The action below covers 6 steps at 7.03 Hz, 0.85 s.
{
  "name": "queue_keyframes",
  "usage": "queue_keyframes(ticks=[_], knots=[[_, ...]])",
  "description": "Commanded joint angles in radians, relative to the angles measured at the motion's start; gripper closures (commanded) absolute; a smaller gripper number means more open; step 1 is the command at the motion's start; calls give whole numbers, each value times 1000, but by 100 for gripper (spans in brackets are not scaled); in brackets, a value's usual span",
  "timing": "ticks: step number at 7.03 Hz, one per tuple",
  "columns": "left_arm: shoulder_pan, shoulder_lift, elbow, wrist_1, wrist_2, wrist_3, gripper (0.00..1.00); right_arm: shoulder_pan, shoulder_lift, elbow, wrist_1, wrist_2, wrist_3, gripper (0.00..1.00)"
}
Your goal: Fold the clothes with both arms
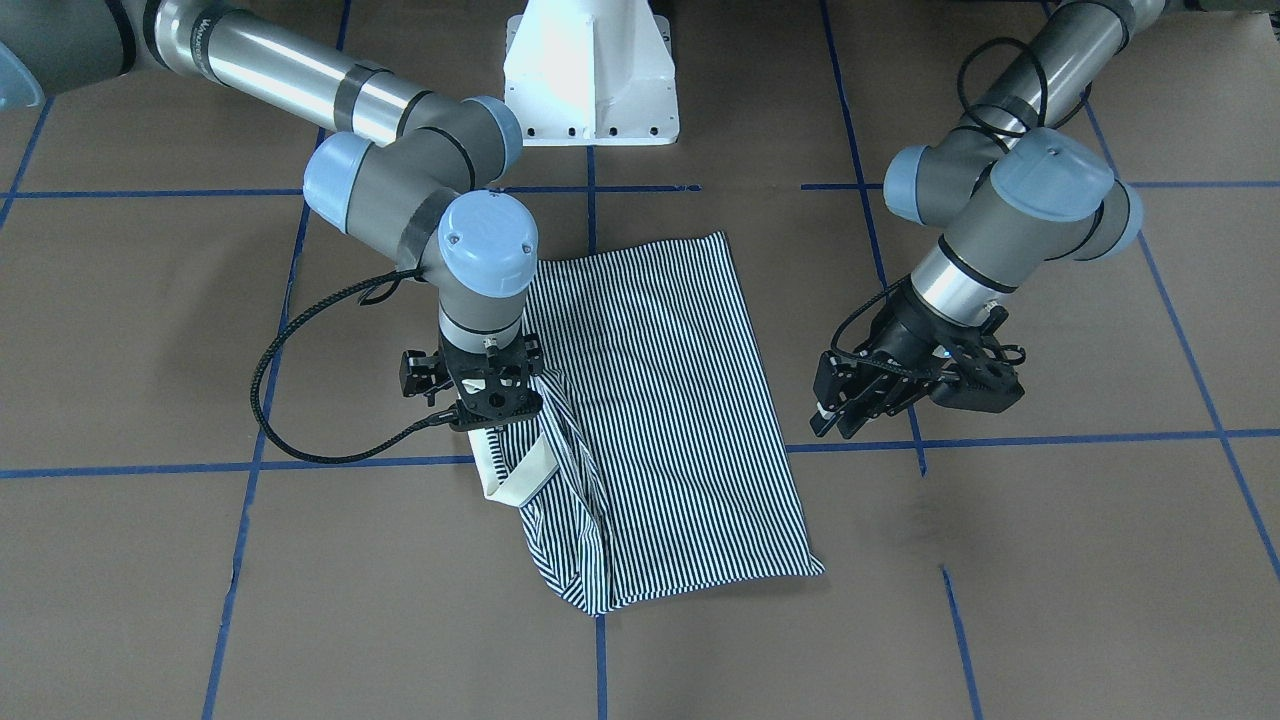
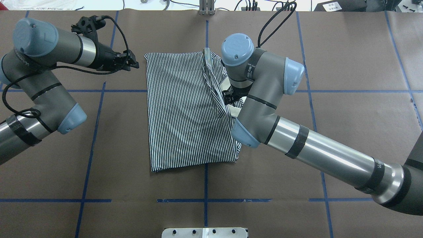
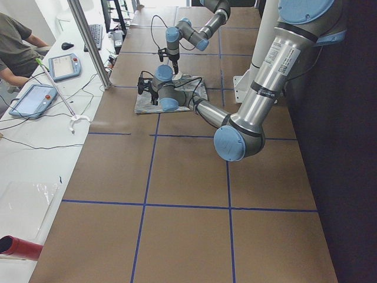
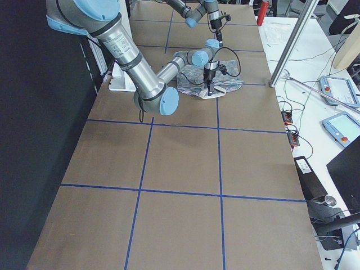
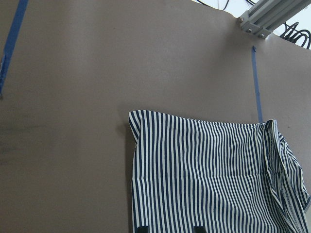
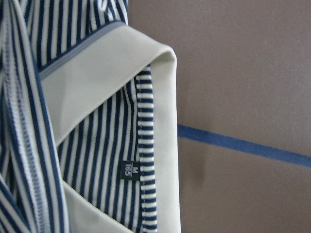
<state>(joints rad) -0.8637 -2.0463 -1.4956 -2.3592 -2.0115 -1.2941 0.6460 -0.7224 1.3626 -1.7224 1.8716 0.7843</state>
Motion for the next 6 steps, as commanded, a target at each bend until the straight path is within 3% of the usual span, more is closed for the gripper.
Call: queue_keyframes(ticks=[1,3,6], knots=[[0,0,-9,0,-1,-2,57,15,85,-55,13,9,60,0],[2,1,-14,0,-1,-2,56,-8,202,-295,207,6,175,0],[2,1,-14,0,-4,-4,55,-23,215,-347,234,3,176,0]])
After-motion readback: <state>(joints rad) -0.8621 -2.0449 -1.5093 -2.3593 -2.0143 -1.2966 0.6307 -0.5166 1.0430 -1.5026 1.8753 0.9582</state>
